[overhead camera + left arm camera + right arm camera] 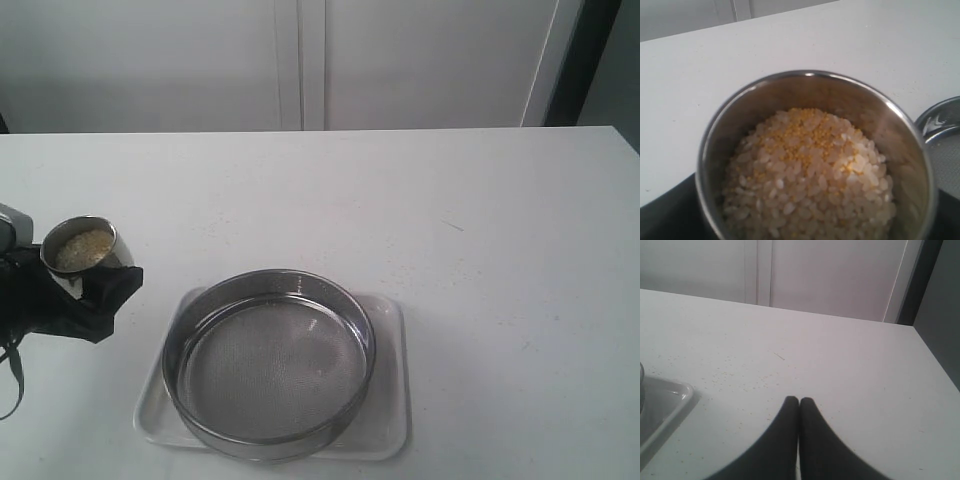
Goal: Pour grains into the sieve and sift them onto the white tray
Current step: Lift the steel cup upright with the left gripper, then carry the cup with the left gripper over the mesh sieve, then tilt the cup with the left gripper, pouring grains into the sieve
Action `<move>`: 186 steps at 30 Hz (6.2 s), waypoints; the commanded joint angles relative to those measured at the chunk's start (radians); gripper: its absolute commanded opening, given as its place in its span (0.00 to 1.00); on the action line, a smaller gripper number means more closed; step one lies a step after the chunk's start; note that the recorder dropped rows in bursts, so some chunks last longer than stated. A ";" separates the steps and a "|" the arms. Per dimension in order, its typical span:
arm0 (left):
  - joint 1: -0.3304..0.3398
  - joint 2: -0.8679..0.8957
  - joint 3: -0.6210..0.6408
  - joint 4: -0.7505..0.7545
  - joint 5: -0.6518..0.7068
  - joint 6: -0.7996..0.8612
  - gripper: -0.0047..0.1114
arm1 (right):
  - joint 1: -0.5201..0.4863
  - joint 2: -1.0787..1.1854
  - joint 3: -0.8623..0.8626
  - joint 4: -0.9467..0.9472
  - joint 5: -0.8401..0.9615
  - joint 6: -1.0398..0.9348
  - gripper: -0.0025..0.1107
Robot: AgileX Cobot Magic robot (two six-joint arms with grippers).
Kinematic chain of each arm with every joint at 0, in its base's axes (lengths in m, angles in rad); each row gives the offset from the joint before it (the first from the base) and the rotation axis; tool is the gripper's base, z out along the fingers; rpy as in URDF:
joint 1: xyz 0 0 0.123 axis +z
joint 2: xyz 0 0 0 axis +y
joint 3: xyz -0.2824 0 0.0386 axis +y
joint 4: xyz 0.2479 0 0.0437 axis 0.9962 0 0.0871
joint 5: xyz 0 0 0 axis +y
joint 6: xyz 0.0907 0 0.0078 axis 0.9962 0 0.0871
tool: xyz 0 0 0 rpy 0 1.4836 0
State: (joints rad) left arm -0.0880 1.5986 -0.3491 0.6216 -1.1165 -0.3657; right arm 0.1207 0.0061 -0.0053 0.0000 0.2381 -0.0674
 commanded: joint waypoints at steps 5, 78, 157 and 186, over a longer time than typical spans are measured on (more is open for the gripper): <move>-0.004 -0.174 -0.001 0.099 0.121 -0.115 0.04 | 0.000 -0.006 0.005 0.000 -0.008 -0.006 0.02; -0.263 -0.527 -0.191 0.945 0.507 -0.901 0.04 | 0.000 -0.006 0.005 0.000 -0.008 -0.006 0.02; -0.624 -0.352 -0.314 1.123 0.867 -0.330 0.04 | 0.000 -0.006 0.005 0.000 -0.008 -0.006 0.02; -0.624 -0.311 -0.310 1.123 0.884 -0.078 0.04 | 0.000 -0.006 0.005 0.000 -0.008 -0.006 0.02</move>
State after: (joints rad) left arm -0.7064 1.2937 -0.6543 1.7440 -0.2407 -0.4507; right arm 0.1207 0.0061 -0.0053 0.0000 0.2367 -0.0694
